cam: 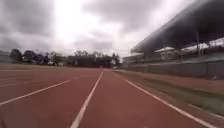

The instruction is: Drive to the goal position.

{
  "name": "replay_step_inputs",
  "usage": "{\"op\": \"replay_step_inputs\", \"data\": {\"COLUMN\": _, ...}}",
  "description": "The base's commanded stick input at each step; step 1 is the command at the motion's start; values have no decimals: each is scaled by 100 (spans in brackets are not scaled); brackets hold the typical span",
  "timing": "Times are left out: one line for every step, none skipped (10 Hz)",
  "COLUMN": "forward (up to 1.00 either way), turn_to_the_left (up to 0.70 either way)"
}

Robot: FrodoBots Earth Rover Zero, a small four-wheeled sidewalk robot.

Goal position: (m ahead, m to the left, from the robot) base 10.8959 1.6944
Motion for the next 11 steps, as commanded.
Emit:
{"op": "replay_step_inputs", "data": {"forward": 70, "turn_to_the_left": 0}}
{"op": "replay_step_inputs", "data": {"forward": 70, "turn_to_the_left": 0}}
{"op": "replay_step_inputs", "data": {"forward": 70, "turn_to_the_left": 0}}
{"op": "replay_step_inputs", "data": {"forward": 70, "turn_to_the_left": 0}}
{"op": "replay_step_inputs", "data": {"forward": 70, "turn_to_the_left": 0}}
{"op": "replay_step_inputs", "data": {"forward": 70, "turn_to_the_left": 0}}
{"op": "replay_step_inputs", "data": {"forward": 70, "turn_to_the_left": 0}}
{"op": "replay_step_inputs", "data": {"forward": 70, "turn_to_the_left": 0}}
{"op": "replay_step_inputs", "data": {"forward": 70, "turn_to_the_left": 0}}
{"op": "replay_step_inputs", "data": {"forward": 70, "turn_to_the_left": 0}}
{"op": "replay_step_inputs", "data": {"forward": 70, "turn_to_the_left": 0}}
